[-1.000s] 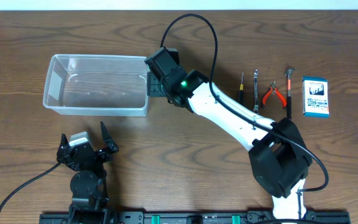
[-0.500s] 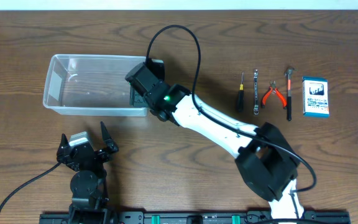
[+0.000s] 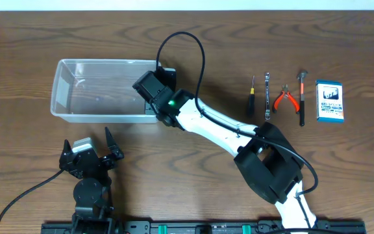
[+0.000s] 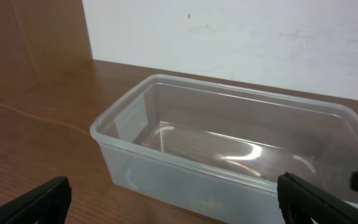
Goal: Pack container
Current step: 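Grip the container rim and drag it rightward toward the tools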
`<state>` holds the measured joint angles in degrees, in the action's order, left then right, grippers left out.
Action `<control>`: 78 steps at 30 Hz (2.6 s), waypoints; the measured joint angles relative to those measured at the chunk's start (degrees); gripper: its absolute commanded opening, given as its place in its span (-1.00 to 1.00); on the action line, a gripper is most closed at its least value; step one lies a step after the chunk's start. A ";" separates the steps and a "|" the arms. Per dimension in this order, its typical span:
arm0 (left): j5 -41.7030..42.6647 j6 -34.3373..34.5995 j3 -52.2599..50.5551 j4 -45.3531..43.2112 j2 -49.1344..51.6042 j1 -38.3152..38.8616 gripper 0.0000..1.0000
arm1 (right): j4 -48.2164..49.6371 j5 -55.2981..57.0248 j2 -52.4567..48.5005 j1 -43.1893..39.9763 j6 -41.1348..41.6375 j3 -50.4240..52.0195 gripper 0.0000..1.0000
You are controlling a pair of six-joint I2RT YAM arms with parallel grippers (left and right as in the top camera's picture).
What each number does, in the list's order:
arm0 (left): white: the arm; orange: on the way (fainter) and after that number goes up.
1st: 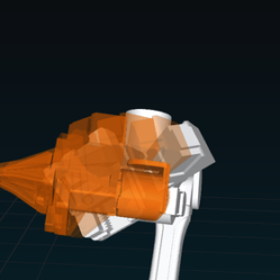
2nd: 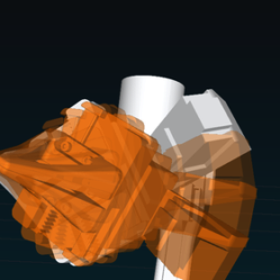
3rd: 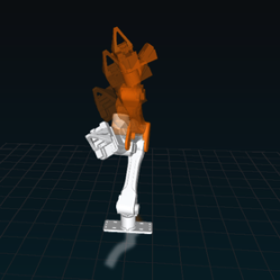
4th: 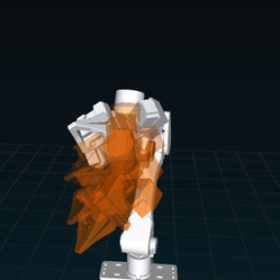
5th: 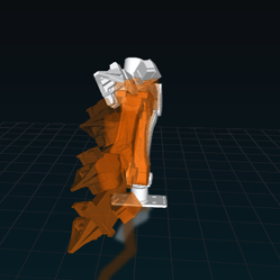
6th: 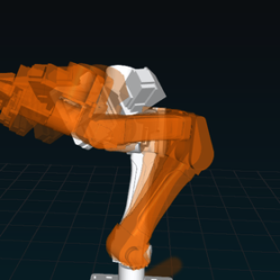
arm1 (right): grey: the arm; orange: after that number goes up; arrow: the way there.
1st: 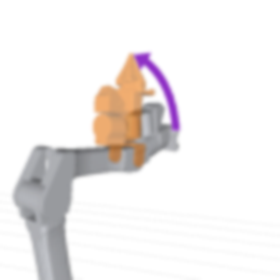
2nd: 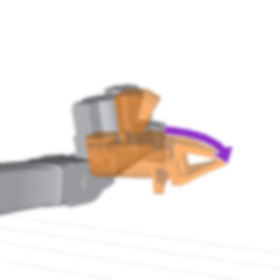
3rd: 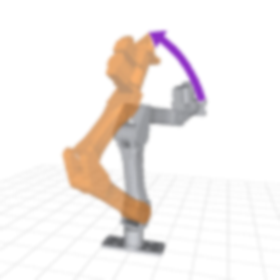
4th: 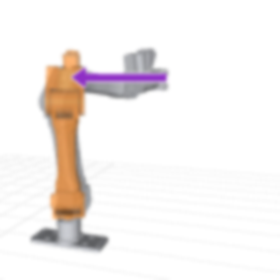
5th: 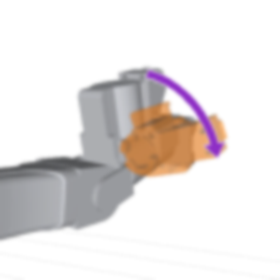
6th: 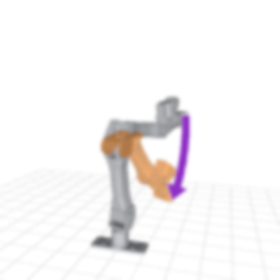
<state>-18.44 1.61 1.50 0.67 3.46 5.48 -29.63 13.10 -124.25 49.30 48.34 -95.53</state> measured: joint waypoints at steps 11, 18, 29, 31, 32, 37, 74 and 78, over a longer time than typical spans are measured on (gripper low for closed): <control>0.00 0.00 0.00 0.00 0.00 0.00 0.96 | -17.31 3.76 -0.04 -2.16 -8.79 -10.51 -0.97; 0.00 0.00 0.00 0.00 0.00 0.00 0.96 | -28.09 3.80 0.07 -6.64 -10.51 -18.78 -0.98; 0.00 0.00 0.00 0.00 0.00 0.00 0.96 | -39.58 -0.52 3.63 -20.65 -14.25 -18.97 -0.97; 0.00 0.00 0.00 0.00 0.00 0.00 0.96 | -40.35 -0.98 3.89 -22.91 -17.05 -18.97 -0.97; 0.00 0.00 0.00 0.00 0.00 0.00 0.96 | -40.89 -1.18 3.91 -23.80 -18.78 -18.97 -0.97; 0.00 0.00 0.00 0.00 0.00 0.00 0.96 | -42.40 -1.90 3.98 -25.33 -27.32 -18.56 -0.98; 0.00 0.00 0.00 0.00 0.00 0.00 0.96 | -37.97 -6.34 6.67 -24.72 -11.52 0.09 -0.76; 0.00 0.00 0.00 0.00 0.00 0.00 0.96 | -37.86 -3.13 6.54 -24.74 -12.20 0.85 0.71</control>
<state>-18.44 1.61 1.50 0.67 3.46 5.48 -67.48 9.98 -117.71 24.56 36.14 -94.67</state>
